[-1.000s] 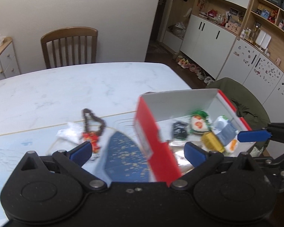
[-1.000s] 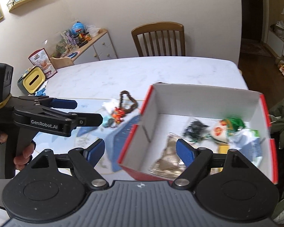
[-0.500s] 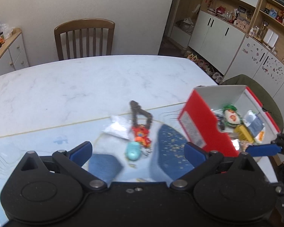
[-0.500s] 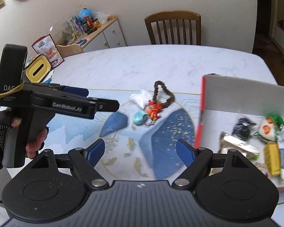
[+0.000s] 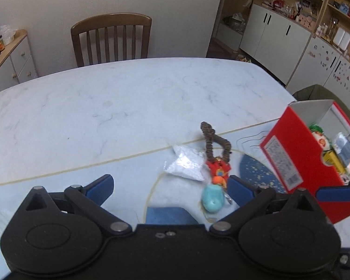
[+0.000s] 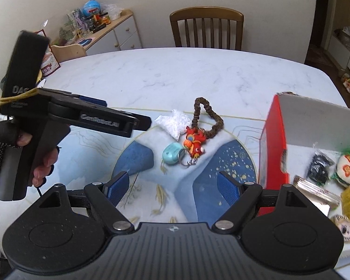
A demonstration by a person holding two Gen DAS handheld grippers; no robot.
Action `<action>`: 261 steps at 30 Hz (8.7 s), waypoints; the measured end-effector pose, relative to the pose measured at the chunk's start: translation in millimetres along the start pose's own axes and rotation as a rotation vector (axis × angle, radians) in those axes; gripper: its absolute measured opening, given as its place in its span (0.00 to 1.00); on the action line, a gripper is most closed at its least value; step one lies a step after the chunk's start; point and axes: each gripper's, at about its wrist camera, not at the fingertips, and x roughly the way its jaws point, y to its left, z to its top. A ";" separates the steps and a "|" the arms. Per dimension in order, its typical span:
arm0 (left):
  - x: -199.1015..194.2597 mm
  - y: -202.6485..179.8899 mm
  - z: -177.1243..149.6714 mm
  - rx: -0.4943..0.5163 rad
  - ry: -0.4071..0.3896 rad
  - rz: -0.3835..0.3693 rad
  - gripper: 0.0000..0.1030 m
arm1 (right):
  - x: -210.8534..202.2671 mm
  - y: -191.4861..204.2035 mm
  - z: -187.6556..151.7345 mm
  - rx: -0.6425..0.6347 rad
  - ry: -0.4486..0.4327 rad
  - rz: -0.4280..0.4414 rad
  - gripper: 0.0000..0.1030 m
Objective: Organize objects
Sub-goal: 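Move both grippers back to the remaining items on the mat, then grasp the white bead bag with the left gripper while the right grasps the brown bead bracelet, then carry the bead bag and bracelet with both grippers over the box, then open the left gripper releasing the bead bag while the right releases the bracelet inside, then move both grippers back to the teal toy and red dragon on the mat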
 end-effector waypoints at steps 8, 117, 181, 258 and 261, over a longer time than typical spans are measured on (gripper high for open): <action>31.6 4.4 8.3 0.025 0.029 -0.036 1.00 | 33.6 -8.8 14.7 -0.002 0.021 -0.070 0.80; -53.8 -136.1 33.1 -0.011 -0.022 -0.209 0.31 | -107.6 -166.9 32.1 0.230 -0.055 -0.011 0.08; 73.0 -280.0 44.8 0.007 0.141 -0.134 0.46 | -38.3 -260.3 -33.3 0.191 0.148 0.047 0.12; -6.4 -16.8 -51.2 -0.061 -0.067 0.071 0.99 | 26.8 -27.5 87.2 0.136 0.104 -0.023 0.74; 4.9 -20.9 -54.1 -0.018 -0.067 0.087 0.99 | 43.6 -27.6 90.5 0.142 0.131 -0.030 0.74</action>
